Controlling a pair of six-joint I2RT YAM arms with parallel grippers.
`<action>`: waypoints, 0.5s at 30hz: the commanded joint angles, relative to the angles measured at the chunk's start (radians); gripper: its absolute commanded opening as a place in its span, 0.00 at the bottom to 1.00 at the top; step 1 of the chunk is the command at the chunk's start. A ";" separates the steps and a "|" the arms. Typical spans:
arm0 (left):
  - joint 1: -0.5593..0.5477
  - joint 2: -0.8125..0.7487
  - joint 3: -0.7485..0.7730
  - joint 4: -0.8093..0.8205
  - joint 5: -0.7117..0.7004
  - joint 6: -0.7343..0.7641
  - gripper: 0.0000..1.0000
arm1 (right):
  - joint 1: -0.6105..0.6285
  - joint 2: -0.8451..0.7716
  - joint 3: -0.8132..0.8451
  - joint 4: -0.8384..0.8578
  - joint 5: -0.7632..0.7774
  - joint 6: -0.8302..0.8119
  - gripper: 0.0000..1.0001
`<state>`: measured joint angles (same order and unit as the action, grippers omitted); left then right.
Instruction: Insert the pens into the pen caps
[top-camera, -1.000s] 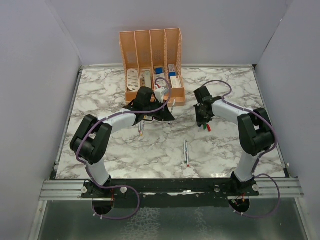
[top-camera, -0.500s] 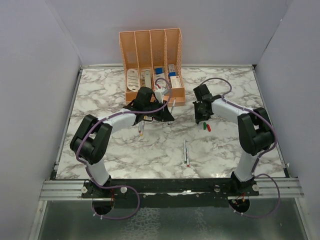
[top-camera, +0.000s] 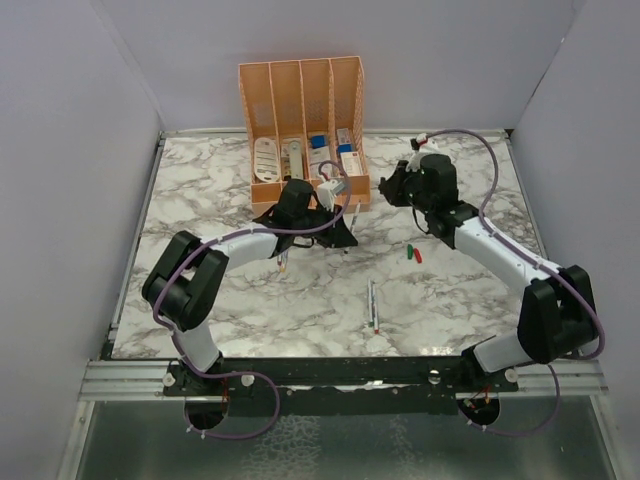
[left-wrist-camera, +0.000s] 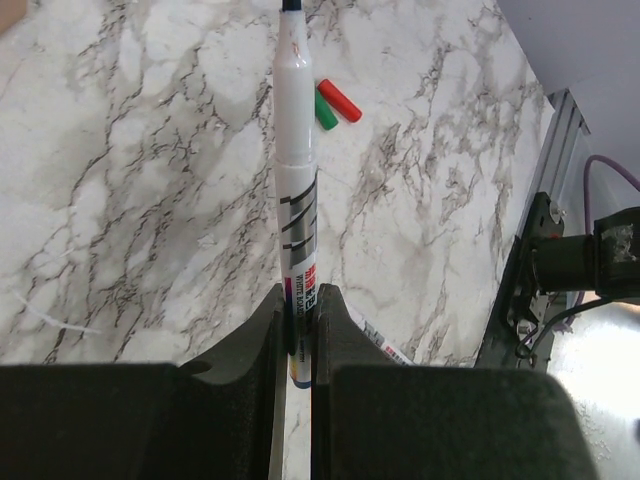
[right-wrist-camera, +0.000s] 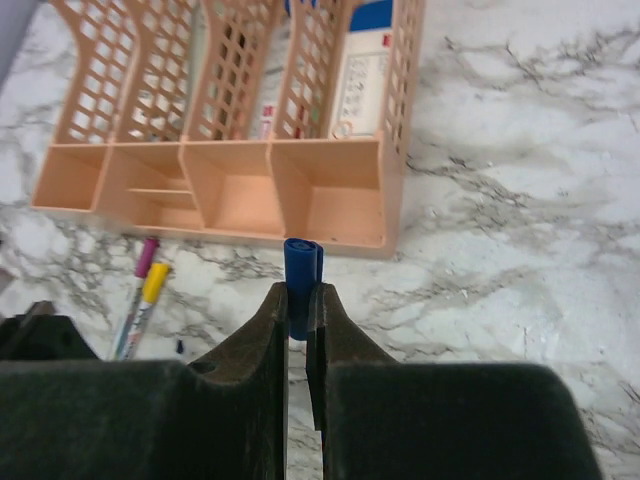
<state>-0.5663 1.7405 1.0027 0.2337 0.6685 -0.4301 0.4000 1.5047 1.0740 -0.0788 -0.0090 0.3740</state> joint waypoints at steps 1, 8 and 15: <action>-0.025 -0.038 0.018 0.075 0.027 -0.010 0.00 | 0.005 -0.096 -0.115 0.357 -0.104 0.024 0.01; -0.033 -0.038 0.059 0.088 0.075 -0.021 0.00 | 0.006 -0.160 -0.181 0.503 -0.143 0.044 0.01; -0.035 -0.038 0.091 0.121 0.095 -0.050 0.00 | 0.005 -0.187 -0.231 0.566 -0.184 0.085 0.01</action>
<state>-0.5976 1.7390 1.0554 0.2993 0.7166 -0.4595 0.4000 1.3434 0.8616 0.3916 -0.1390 0.4252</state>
